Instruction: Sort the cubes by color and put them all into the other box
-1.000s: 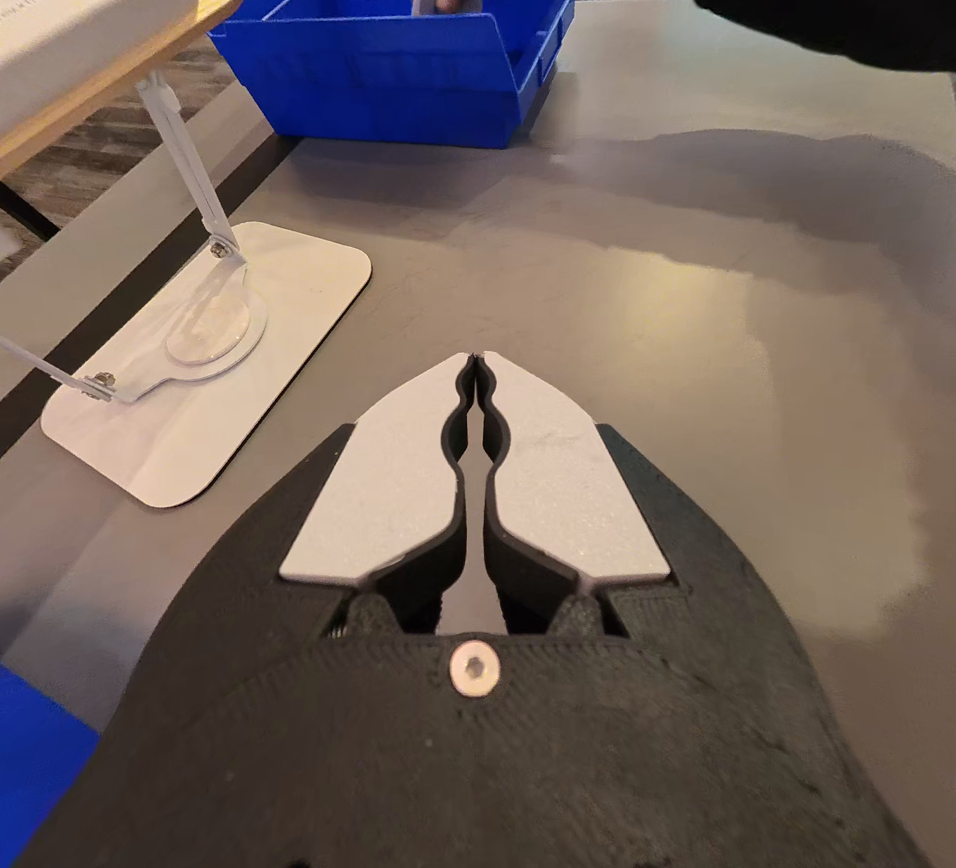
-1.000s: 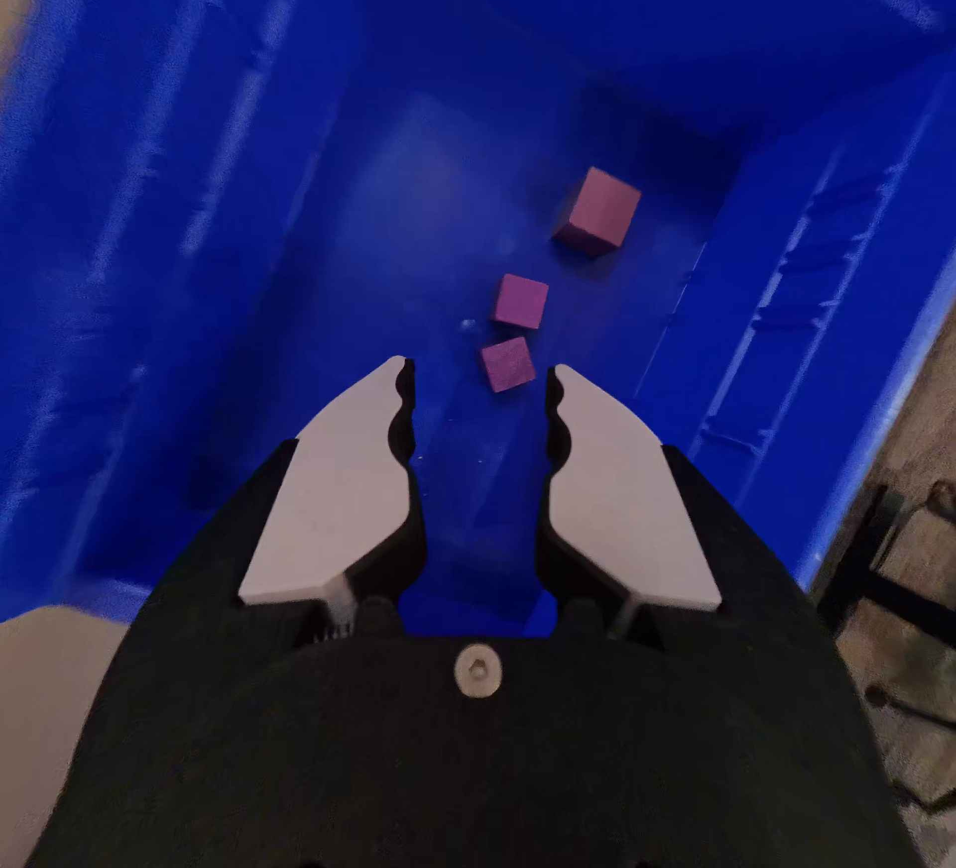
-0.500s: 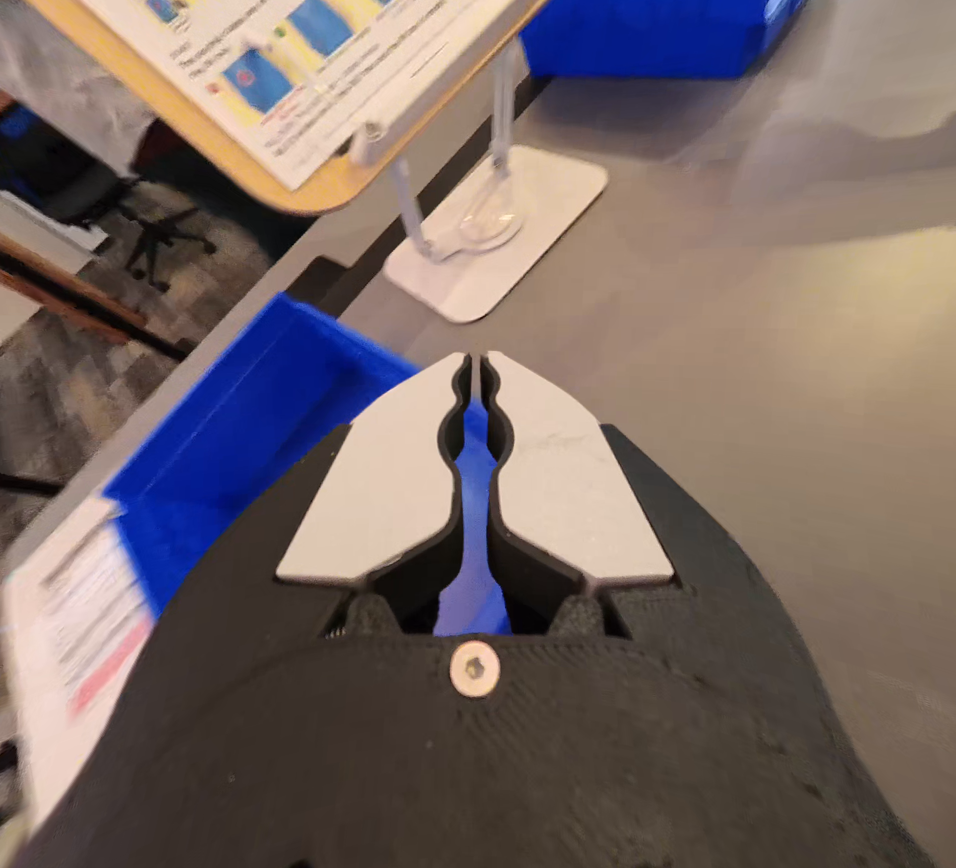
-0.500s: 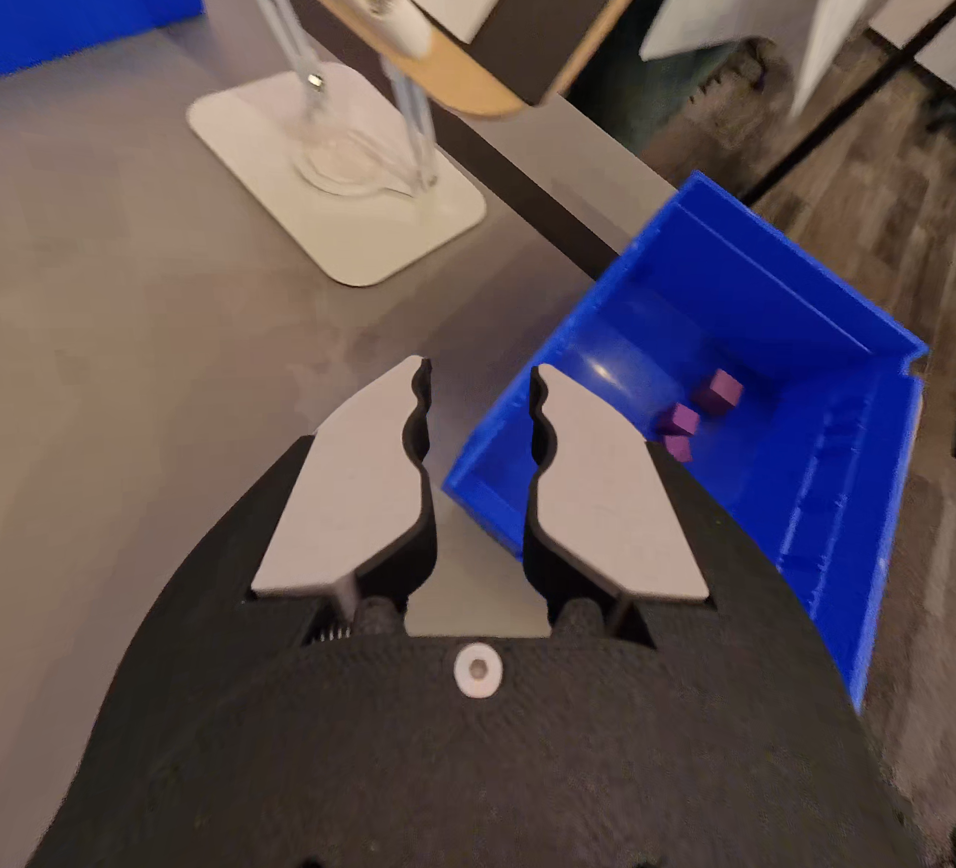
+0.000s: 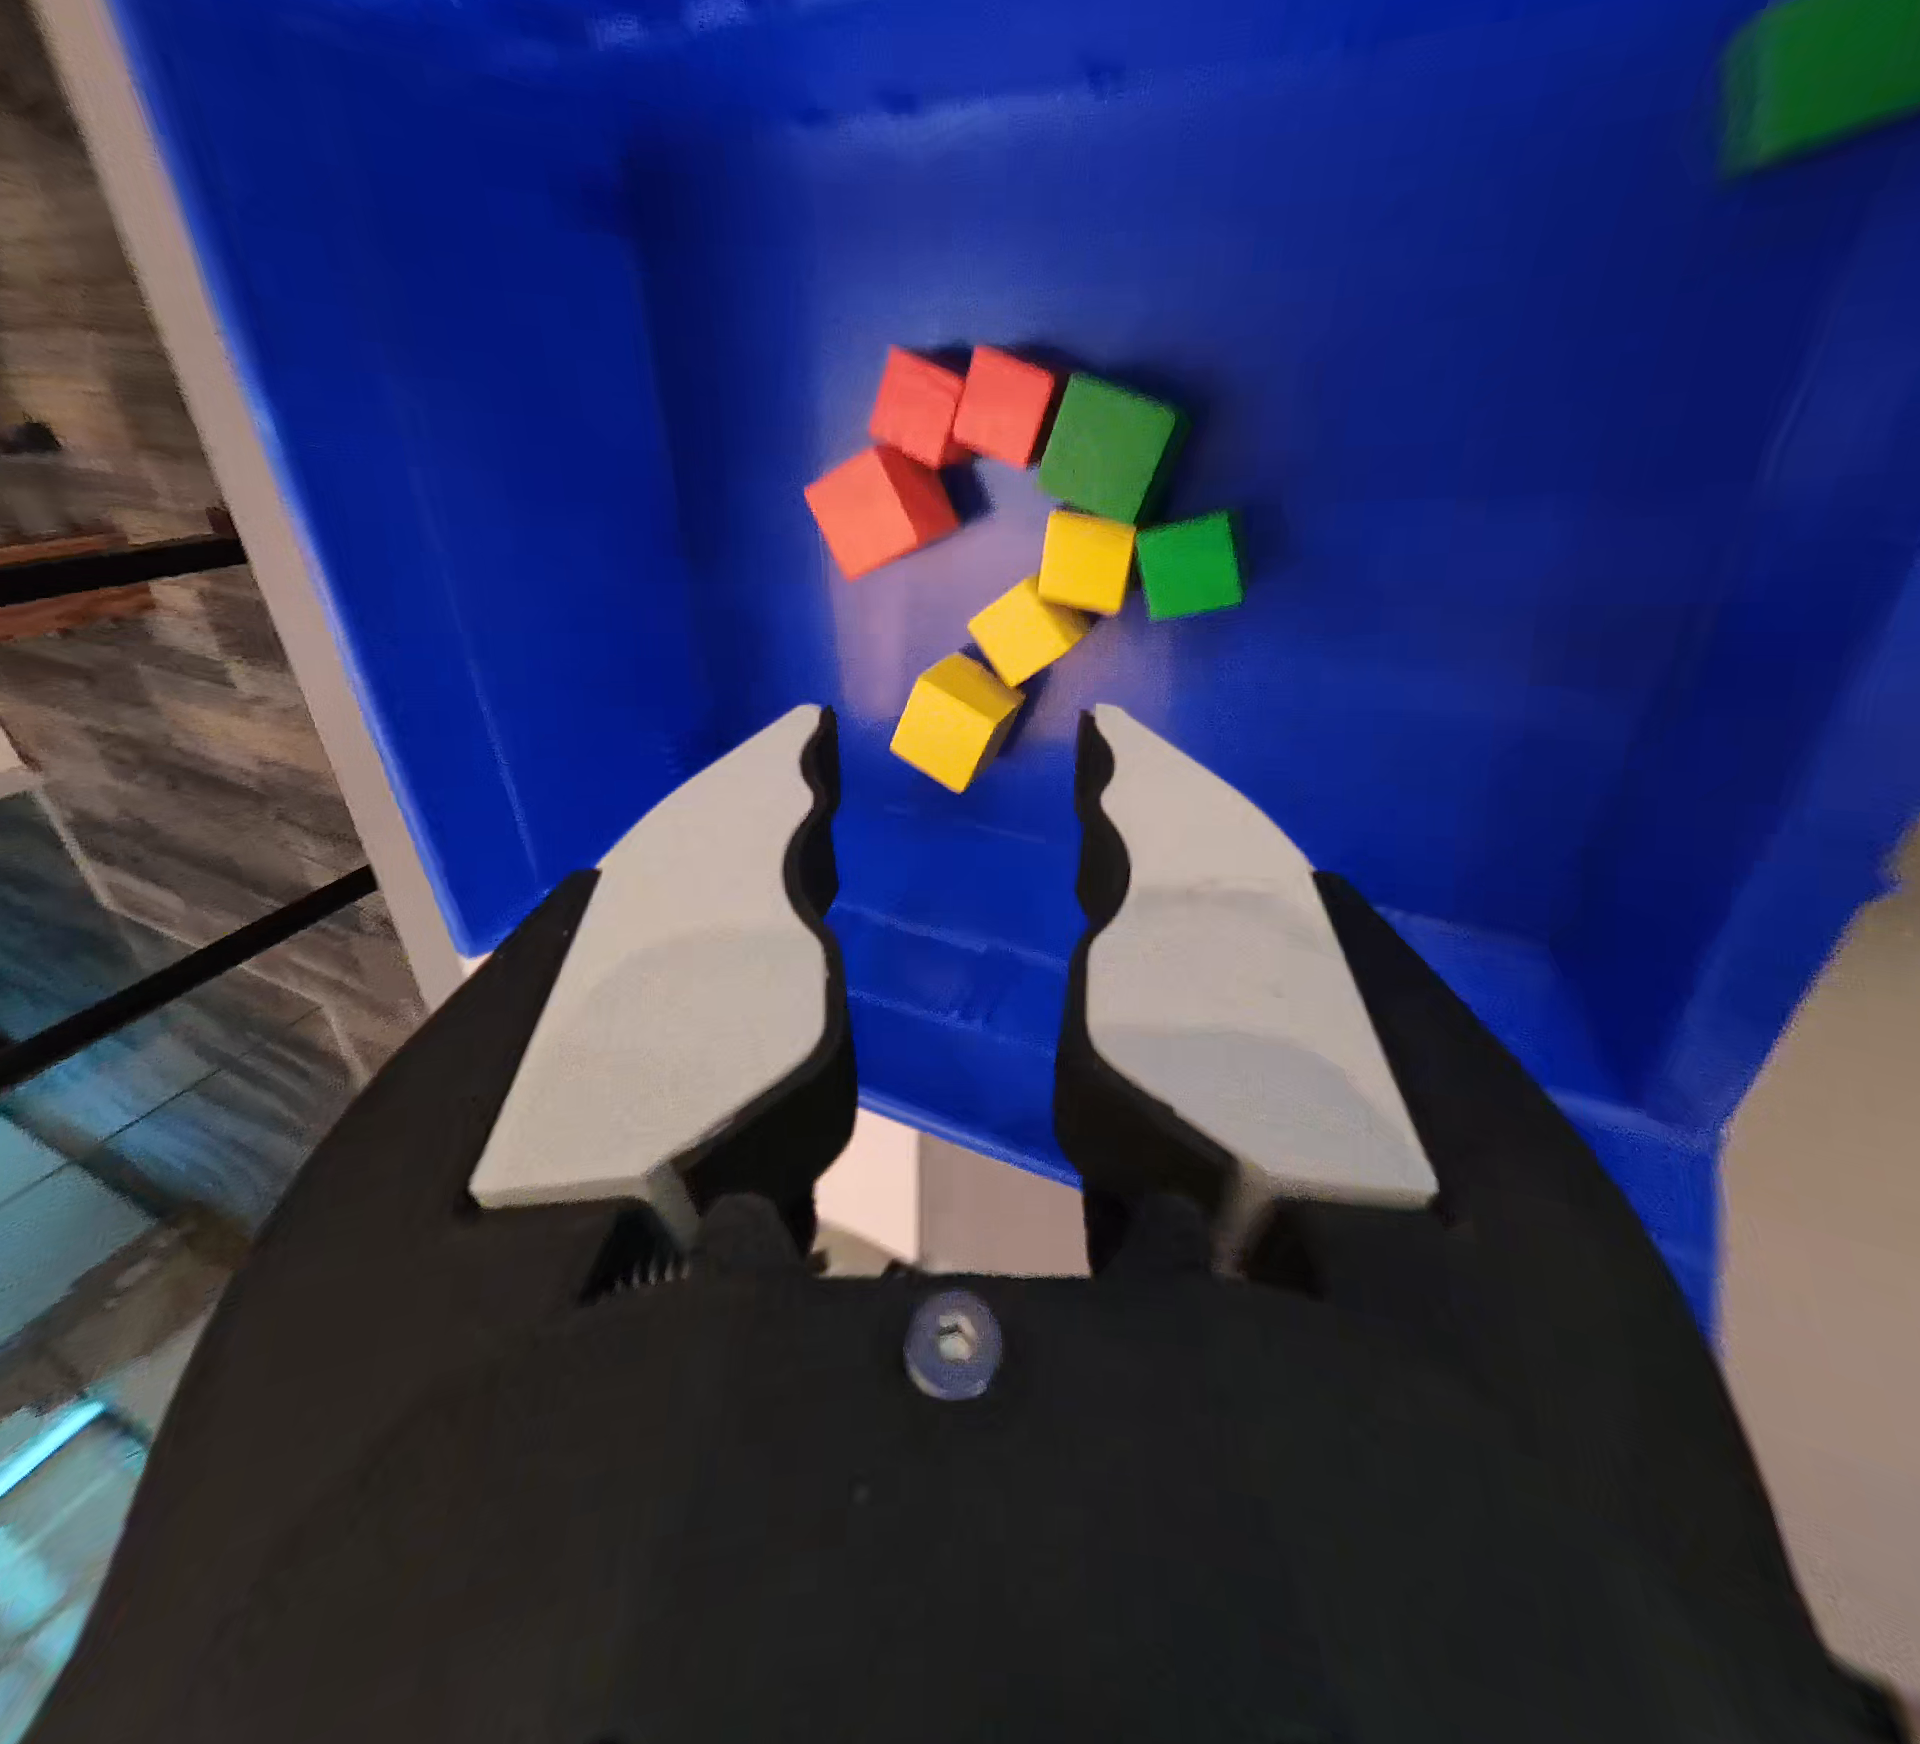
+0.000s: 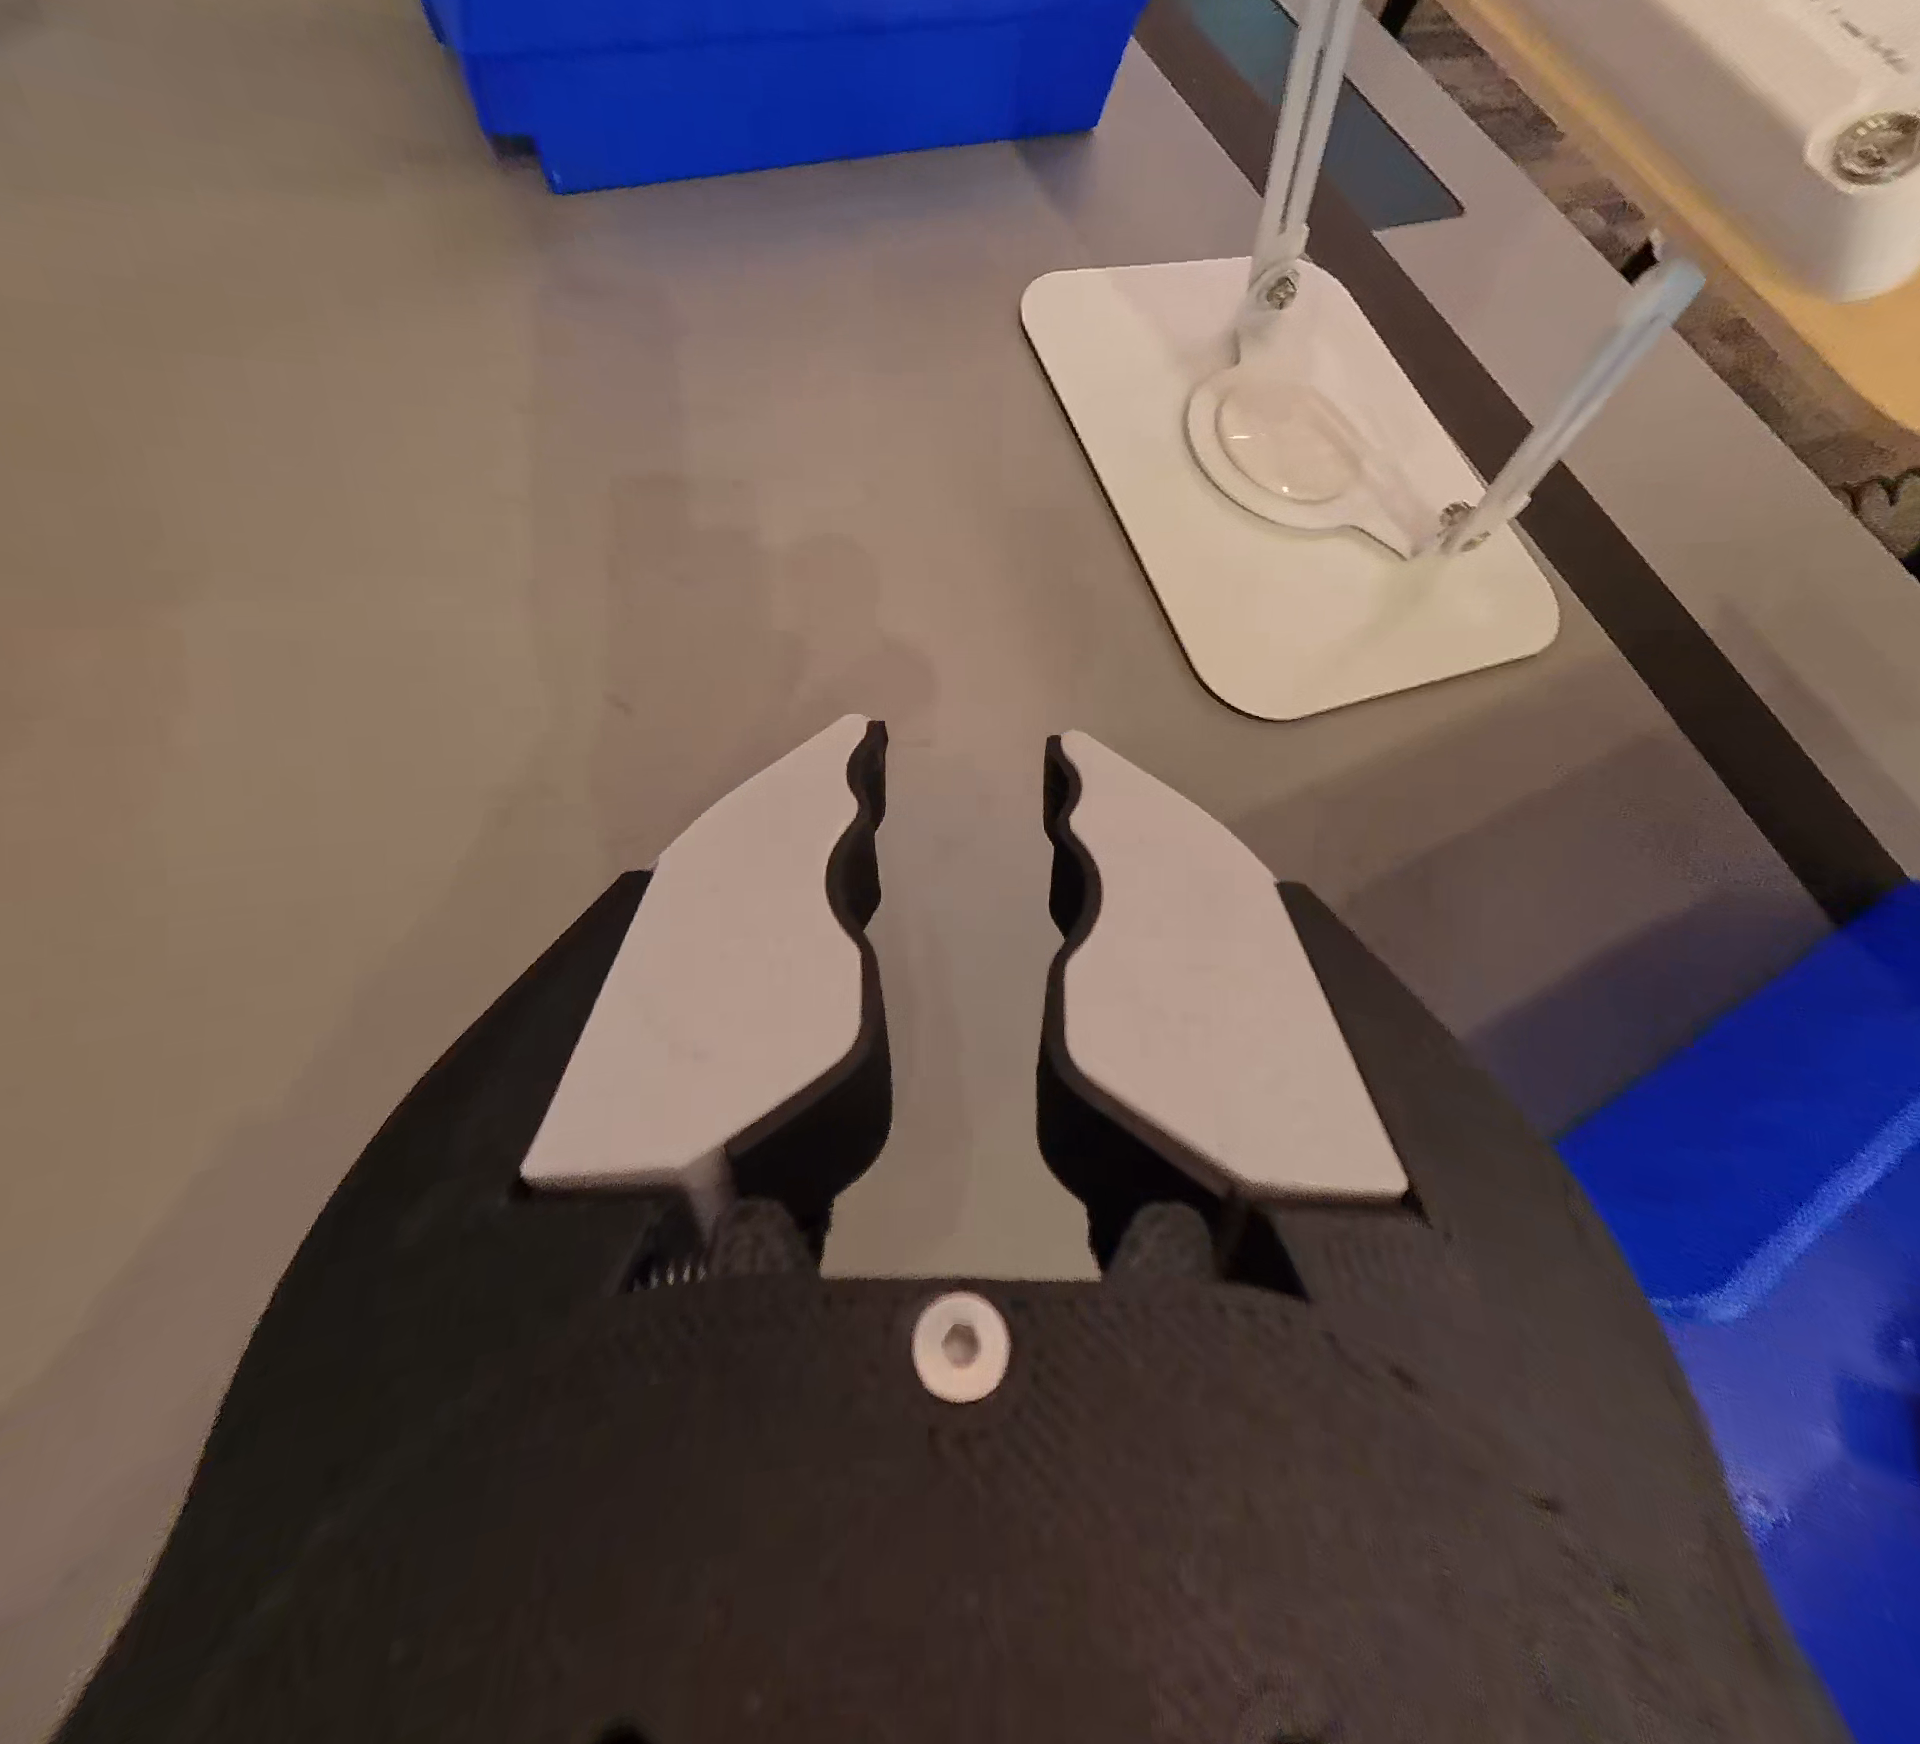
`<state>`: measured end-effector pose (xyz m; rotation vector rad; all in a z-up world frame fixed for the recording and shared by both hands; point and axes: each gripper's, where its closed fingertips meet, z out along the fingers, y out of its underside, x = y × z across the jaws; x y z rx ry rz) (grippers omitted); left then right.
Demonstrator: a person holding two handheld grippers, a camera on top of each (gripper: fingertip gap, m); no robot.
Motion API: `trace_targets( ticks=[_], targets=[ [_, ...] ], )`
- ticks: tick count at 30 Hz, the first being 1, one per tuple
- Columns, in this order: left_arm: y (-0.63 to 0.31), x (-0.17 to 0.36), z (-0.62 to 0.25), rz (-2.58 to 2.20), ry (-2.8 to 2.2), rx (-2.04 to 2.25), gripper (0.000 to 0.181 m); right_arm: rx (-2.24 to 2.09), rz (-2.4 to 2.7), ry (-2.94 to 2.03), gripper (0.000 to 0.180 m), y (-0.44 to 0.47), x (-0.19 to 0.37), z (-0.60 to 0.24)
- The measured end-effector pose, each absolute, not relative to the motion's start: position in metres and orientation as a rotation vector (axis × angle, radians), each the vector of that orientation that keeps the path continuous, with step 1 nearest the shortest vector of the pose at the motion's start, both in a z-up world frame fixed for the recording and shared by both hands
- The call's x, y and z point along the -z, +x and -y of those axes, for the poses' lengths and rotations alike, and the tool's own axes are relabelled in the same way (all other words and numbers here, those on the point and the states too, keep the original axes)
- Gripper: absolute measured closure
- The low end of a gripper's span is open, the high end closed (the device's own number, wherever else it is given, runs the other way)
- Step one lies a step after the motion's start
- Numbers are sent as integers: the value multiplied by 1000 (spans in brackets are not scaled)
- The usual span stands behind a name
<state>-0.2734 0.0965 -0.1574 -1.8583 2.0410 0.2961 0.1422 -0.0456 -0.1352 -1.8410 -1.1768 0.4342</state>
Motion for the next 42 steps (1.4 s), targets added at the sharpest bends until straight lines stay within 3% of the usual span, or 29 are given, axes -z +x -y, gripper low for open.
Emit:
trace_targets(
  ticks=[9,12,15,22,25,32,36,42],
  targets=[
    [-304,216,-126,-2420,-1900,-506,128,-476,1234,-1834,153,133,144,52],
    [-307,226,-132,-2474,-1905,-545,134,-490,1244,-1818,155,131,143,54],
    [-313,233,-134,-2512,-1952,-571,152,-488,1241,-1813,156,131,142,53],
    [-315,202,-145,-2287,-2028,-522,152,-446,1261,-1732,155,127,131,56],
    [-294,145,-141,-1963,-2013,-308,153,-382,1288,-1626,149,116,116,58],
    [-149,15,-42,-1385,-1628,770,153,-48,1408,-1110,124,53,49,71],
    [-69,-1,31,-1250,-1441,1314,153,77,1451,-851,119,15,13,88],
    [-3,7,100,-1301,-1279,1663,153,148,1566,-699,119,1,3,94]
  ],
)
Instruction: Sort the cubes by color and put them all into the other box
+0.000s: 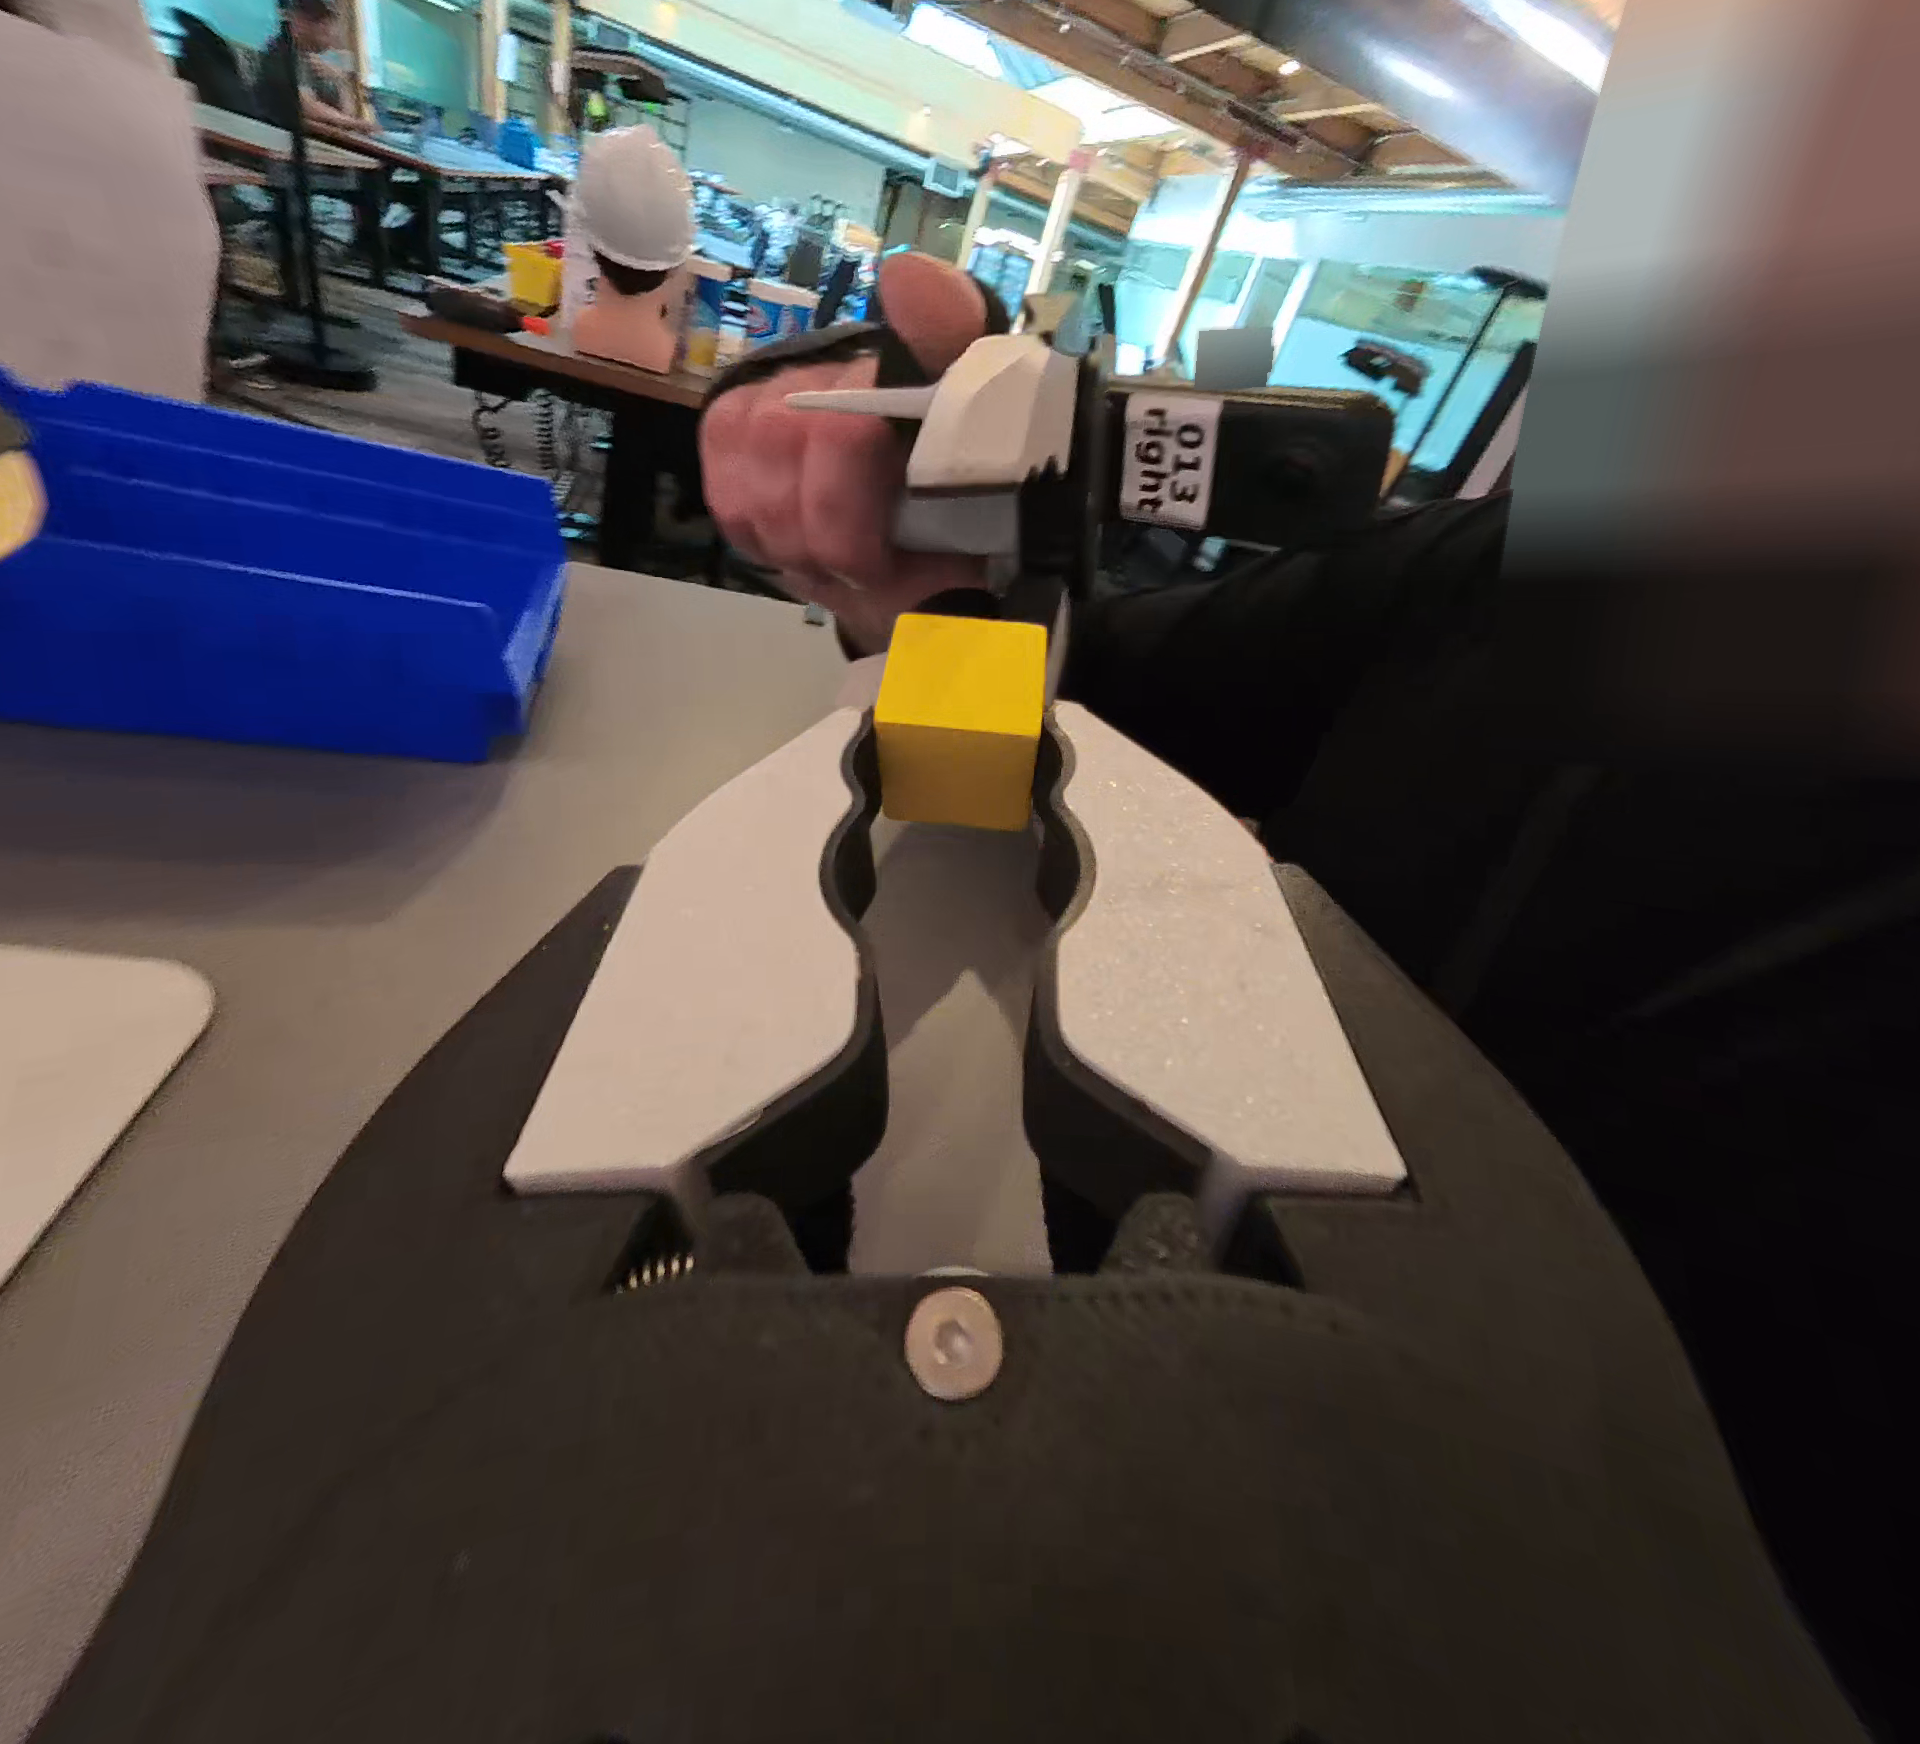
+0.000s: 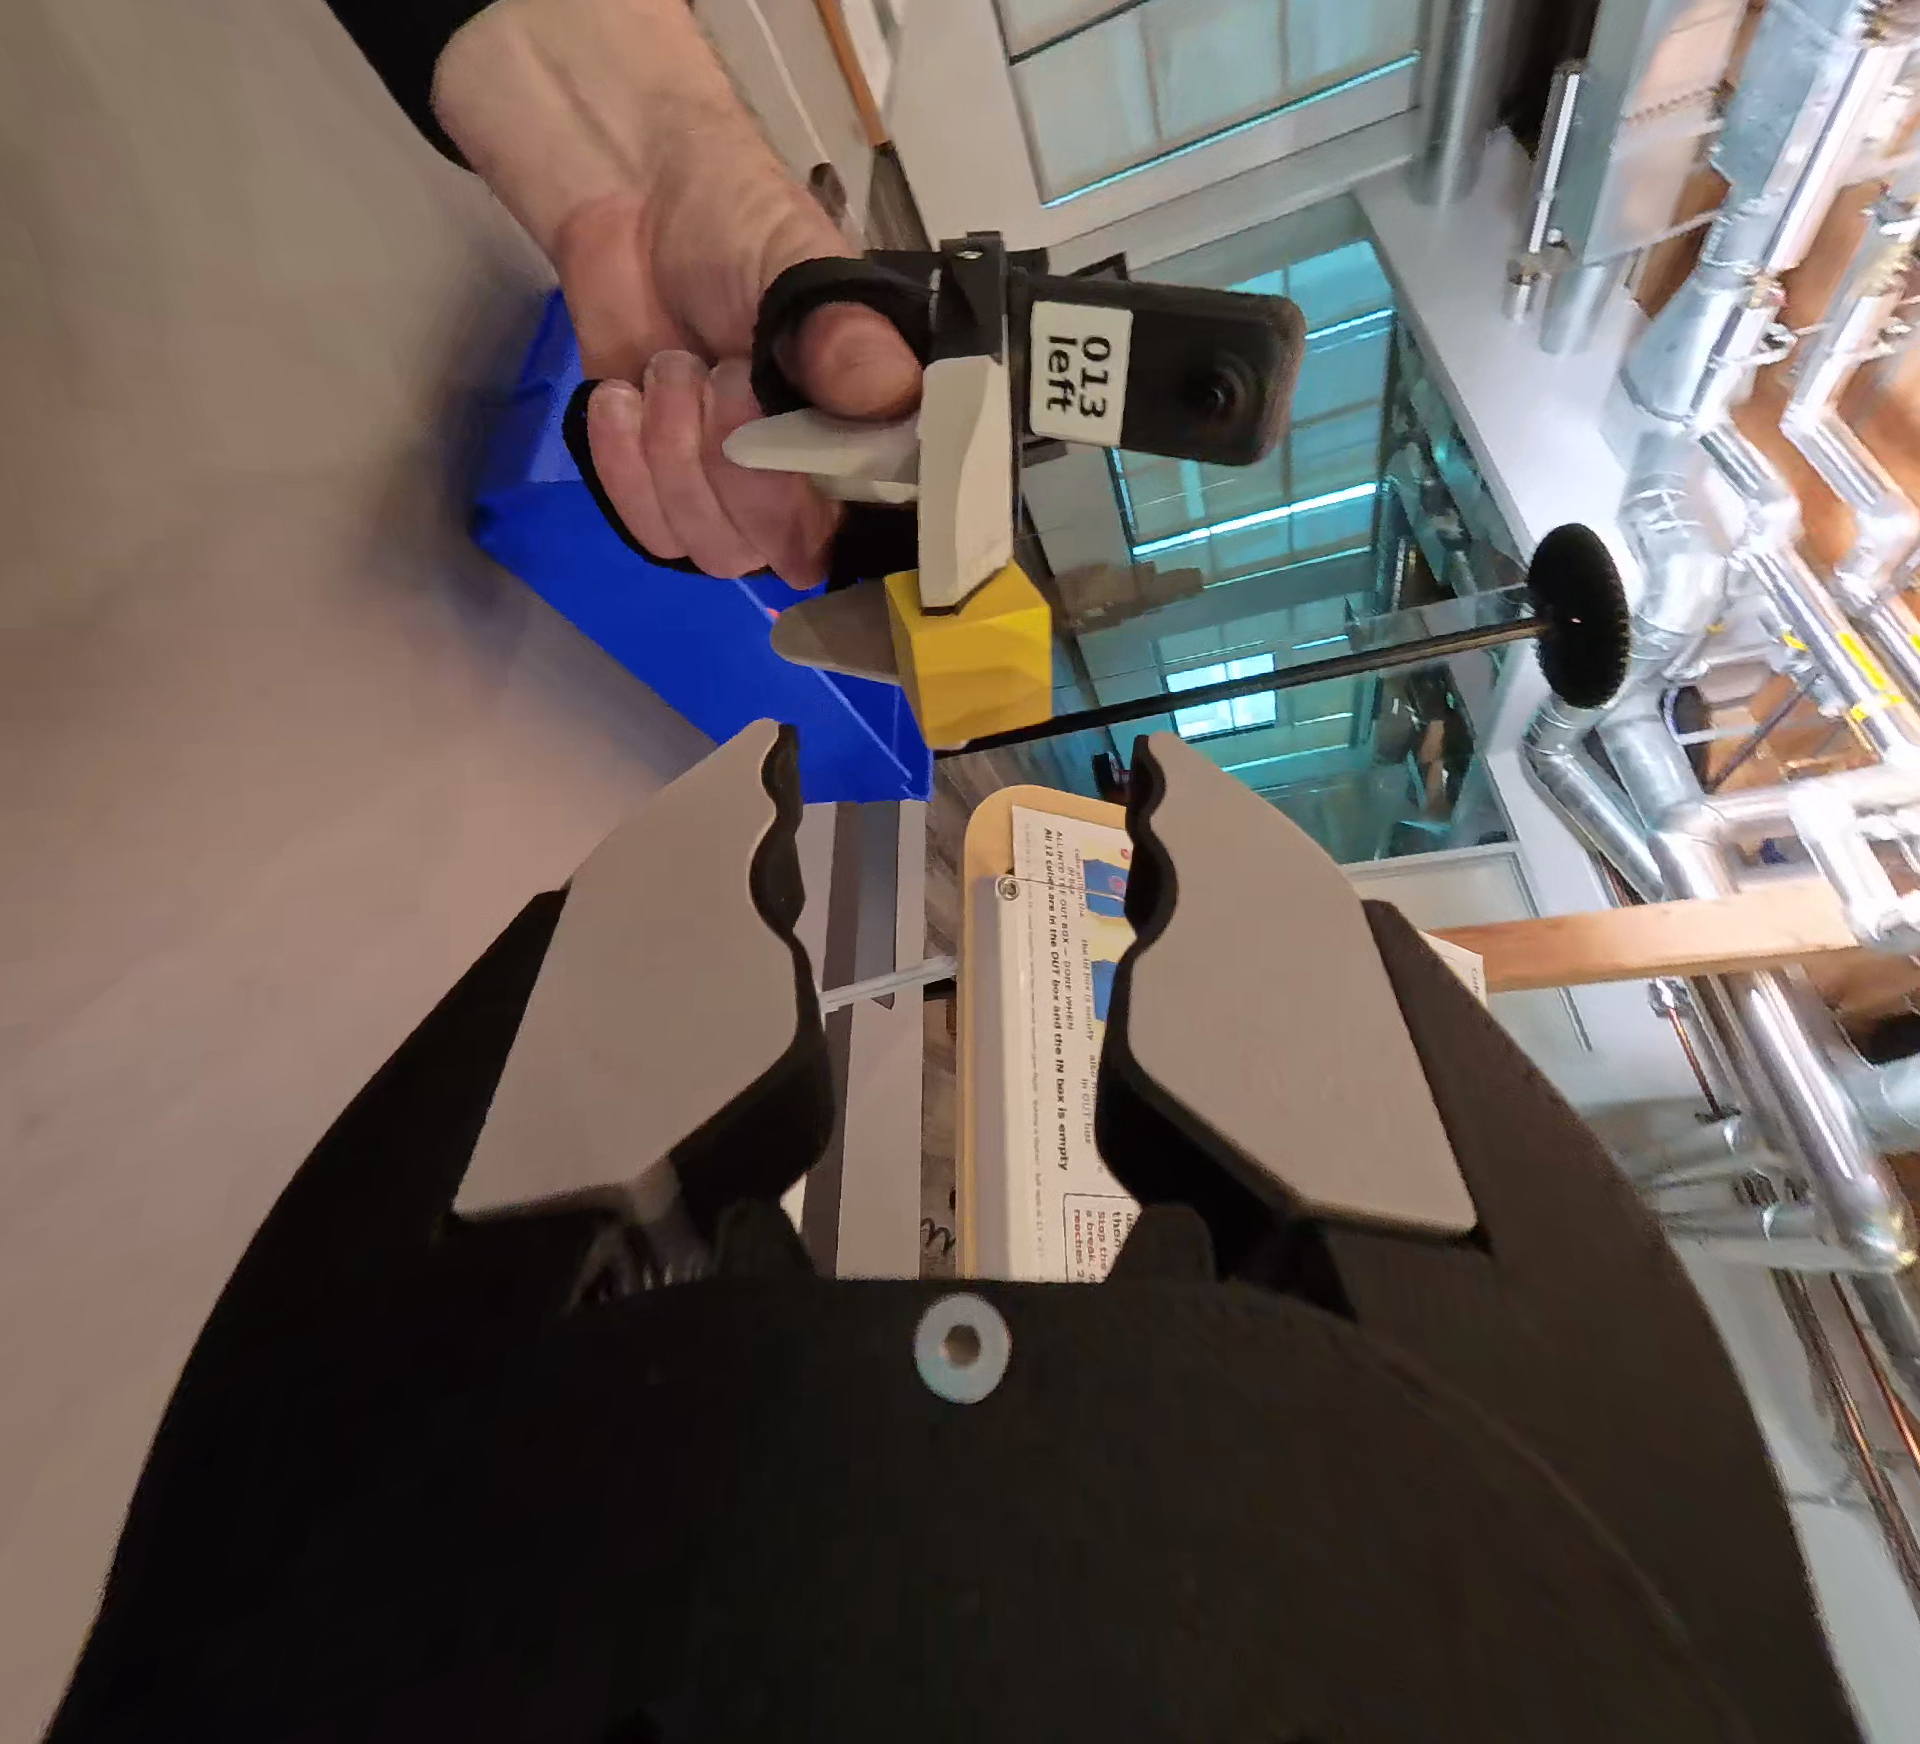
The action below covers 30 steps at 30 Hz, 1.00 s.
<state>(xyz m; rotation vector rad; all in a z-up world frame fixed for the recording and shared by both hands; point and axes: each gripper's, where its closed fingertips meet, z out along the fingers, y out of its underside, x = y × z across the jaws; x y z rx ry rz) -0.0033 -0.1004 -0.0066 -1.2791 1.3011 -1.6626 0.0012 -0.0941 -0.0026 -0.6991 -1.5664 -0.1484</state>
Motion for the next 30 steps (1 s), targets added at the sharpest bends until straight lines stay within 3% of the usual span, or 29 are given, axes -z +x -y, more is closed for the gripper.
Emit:
trace_targets(
  ticks=[7,11,16,19,21,22,25,30],
  targets=[
    [18,20,116,-1383,-1304,1750,153,74,1655,-682,128,1,15,107],
    [27,27,124,-1418,-1288,1779,153,39,1697,-688,151,-2,26,110],
    [28,27,134,-1409,-1238,1889,153,1,1691,-717,151,0,27,119],
    [28,29,131,-1442,-1241,1804,134,-47,1643,-746,151,8,18,121],
    [22,22,120,-1418,-1233,1750,132,-49,1595,-786,151,21,8,118],
    [20,22,112,-1427,-1246,1659,134,-57,1563,-813,151,30,1,115],
    [4,5,84,-1375,-1216,1455,176,-5,1467,-935,151,77,-21,91],
    [-12,-17,59,-1405,-1171,1148,181,94,1369,-1299,151,188,-27,15]
  ],
)
